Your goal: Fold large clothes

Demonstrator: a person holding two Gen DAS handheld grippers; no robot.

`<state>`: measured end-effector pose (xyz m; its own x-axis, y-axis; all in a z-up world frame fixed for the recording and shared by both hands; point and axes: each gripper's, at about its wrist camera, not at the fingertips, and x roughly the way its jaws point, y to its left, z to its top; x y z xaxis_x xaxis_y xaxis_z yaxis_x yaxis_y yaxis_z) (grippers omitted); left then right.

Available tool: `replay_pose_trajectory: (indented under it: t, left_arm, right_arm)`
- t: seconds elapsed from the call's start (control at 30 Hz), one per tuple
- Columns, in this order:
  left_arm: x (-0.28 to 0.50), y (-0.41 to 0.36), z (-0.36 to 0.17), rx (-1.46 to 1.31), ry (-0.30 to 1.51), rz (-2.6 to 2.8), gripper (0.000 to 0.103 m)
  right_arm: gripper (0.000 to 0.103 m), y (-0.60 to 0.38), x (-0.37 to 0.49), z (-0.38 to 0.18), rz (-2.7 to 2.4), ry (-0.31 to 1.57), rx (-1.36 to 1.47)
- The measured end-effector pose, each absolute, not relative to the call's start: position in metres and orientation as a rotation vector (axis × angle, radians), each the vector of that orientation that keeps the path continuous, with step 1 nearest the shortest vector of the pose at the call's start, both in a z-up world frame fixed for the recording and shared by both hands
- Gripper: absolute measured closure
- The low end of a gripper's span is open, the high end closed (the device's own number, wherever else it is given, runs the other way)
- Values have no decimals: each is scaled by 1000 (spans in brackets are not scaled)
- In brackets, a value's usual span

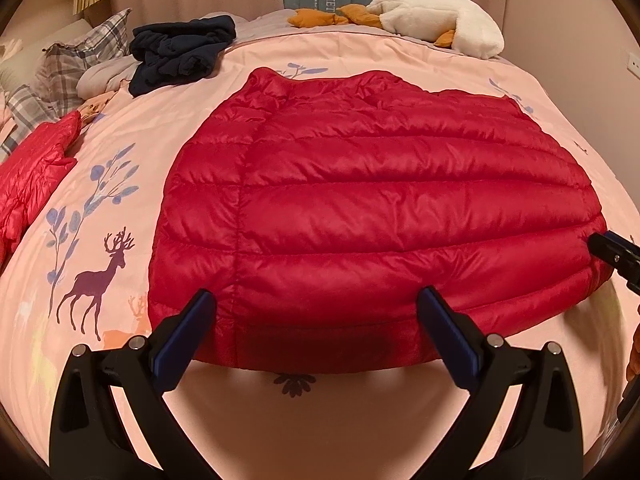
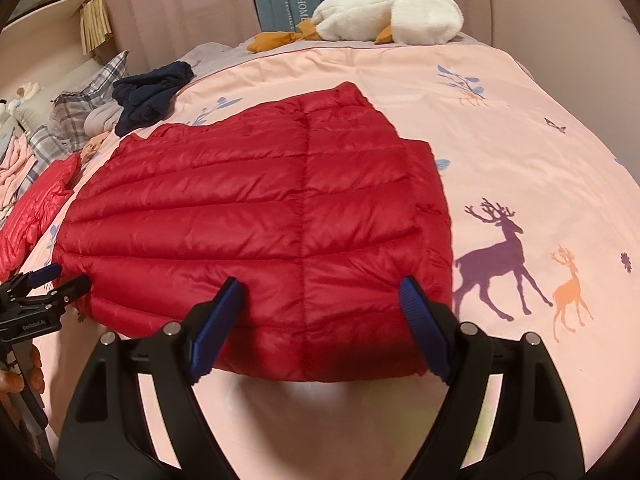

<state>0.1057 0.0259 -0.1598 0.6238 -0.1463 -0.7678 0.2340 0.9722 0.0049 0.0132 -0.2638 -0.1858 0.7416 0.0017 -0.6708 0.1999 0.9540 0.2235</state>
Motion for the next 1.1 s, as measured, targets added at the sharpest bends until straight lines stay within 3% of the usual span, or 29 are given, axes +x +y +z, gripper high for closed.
replay_pose_trajectory:
  t: [0.23,0.53,0.83,1.1]
  left_arm:
    - [115,30,-134,63,808,-229,1]
    - [169,0,-102,98,731,-224,1]
    - [223,-22,-127,153,810,-183,1]
    - [231,-7,-144,114,846,-206,1]
  right_arm:
    - [20,-287,6,-166,-151,663,377]
    - [20,-261,73,-136,-58,624,299]
    - [20,-241,143,-150,-40,715,268]
    - [20,-271,146,-169,-121,741,308]
